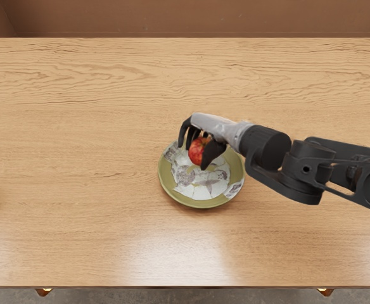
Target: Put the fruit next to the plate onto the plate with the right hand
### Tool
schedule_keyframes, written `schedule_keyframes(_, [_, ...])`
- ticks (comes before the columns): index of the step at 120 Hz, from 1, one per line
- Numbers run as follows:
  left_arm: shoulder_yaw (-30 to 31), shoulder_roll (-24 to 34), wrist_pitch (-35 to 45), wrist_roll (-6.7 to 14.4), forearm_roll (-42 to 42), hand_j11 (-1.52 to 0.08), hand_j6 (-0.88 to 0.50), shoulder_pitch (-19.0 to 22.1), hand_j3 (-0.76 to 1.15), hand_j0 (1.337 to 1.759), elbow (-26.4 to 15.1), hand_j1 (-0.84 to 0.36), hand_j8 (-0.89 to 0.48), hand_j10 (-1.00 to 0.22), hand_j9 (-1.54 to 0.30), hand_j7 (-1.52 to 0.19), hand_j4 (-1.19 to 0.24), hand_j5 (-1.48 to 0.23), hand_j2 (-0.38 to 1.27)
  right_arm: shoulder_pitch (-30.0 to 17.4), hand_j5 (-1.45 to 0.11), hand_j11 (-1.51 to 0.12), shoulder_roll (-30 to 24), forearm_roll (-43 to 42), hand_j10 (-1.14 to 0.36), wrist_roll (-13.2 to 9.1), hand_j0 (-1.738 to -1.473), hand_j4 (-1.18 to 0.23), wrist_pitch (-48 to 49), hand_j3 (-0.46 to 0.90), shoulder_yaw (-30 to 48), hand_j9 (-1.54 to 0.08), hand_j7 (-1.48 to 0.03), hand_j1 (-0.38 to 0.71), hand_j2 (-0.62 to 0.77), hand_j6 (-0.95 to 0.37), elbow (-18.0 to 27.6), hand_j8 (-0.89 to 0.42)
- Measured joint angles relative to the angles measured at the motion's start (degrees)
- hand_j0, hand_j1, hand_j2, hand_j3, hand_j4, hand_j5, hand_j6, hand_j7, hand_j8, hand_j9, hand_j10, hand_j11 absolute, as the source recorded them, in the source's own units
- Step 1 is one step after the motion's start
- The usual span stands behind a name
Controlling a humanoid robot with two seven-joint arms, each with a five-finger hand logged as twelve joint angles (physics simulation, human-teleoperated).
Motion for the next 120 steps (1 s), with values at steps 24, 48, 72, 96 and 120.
schedule_keyframes(24, [0.0, 0.0, 0.0, -0.01, 0.0, -0.32, -0.24, 0.0, 0.0, 1.658, 0.0, 0.06, -0.24, -0.24, -0.32, -0.32, -0.24, -0.32, 0.05, -2.63, -0.86, -0.83, 0.46, -0.21, -0.49, 0.0, -1.658, -0.62, -0.03, 0.0, -0.12, -0.85, -0.83, 0.3, 0.42, -0.64, 0.08, -0.45])
schedule_keyframes(48, [-0.01, 0.0, 0.0, 0.0, 0.0, -0.32, -0.24, 0.0, 0.0, 1.658, 0.0, 0.06, -0.24, -0.24, -0.32, -0.32, -0.24, -0.32, 0.05, -3.31, -0.4, -0.39, 0.75, 1.68, -0.24, 0.0, -1.658, -0.29, -0.52, 0.0, 0.87, -0.4, -0.39, -0.04, 0.16, -0.3, 0.06, -0.23])
schedule_keyframes(72, [0.0, 0.0, 0.0, -0.01, 0.0, -0.32, -0.24, -0.03, 0.0, 1.658, 0.0, 0.06, -0.24, -0.24, -0.32, -0.32, -0.24, -0.32, 0.05, -2.51, -0.17, -0.17, -4.32, 20.4, -0.11, 0.0, -1.658, -0.13, 13.06, 0.0, 14.53, -0.17, -0.17, -0.21, 0.06, -0.13, -1.15, -0.11])
schedule_keyframes(96, [-0.01, 0.0, 0.0, -0.01, 0.0, -0.32, -0.24, -0.05, 0.0, 1.658, 0.0, 0.06, -0.24, -0.24, -0.32, -0.32, -0.24, -0.32, 0.05, -1.89, -0.09, -0.09, -18.18, 46.96, -0.06, 0.0, -1.658, -0.07, 35.62, 0.0, 22.61, -0.09, -0.09, -0.28, 0.02, -0.07, -8.83, -0.06])
schedule_keyframes(120, [0.06, 0.0, 0.02, 0.0, 0.01, -0.32, -0.24, 0.09, 0.0, 1.658, 0.02, 0.06, -0.24, -0.24, -0.32, -0.32, -0.24, -0.32, 0.05, -1.54, -0.06, -0.06, -25.65, 57.76, -0.04, 0.0, -1.658, -0.04, 39.69, 0.0, 23.8, -0.06, -0.06, -0.3, 0.0, -0.04, -11.72, -0.04])
